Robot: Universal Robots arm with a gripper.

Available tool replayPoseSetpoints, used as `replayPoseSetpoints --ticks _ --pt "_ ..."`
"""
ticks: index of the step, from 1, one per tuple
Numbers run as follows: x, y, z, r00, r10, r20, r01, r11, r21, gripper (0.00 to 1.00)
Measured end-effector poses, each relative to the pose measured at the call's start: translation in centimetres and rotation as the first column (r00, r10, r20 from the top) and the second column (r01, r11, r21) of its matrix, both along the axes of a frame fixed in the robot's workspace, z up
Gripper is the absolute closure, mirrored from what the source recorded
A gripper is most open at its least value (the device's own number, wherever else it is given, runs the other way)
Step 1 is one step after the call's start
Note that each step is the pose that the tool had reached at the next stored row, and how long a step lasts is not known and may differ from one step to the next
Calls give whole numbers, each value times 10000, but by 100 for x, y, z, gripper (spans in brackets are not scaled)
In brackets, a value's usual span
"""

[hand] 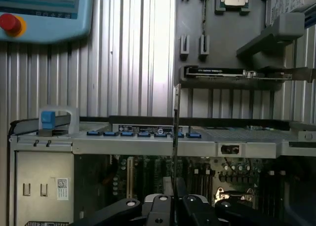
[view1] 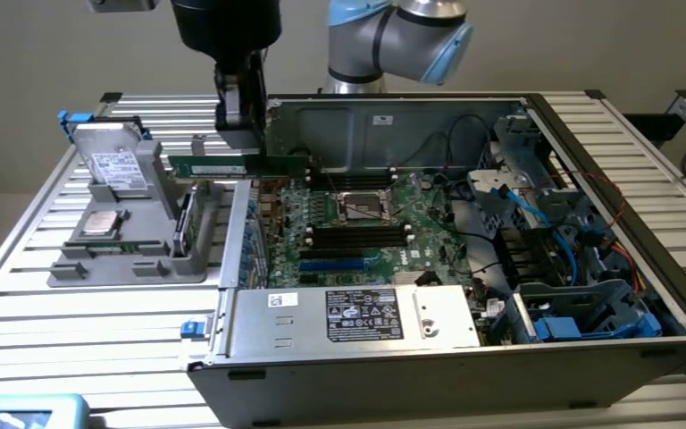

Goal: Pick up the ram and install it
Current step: 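Pick up the ram and move it above insertion slot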

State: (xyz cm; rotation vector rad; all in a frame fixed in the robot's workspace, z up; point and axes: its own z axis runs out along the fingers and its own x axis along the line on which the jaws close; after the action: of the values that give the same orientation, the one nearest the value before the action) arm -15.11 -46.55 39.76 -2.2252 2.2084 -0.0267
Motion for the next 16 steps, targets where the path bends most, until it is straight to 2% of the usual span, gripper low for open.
replayPoseSetpoints --ticks 16 --pt "727 0 -49 10000 3 -10 -3 10000 0 87"
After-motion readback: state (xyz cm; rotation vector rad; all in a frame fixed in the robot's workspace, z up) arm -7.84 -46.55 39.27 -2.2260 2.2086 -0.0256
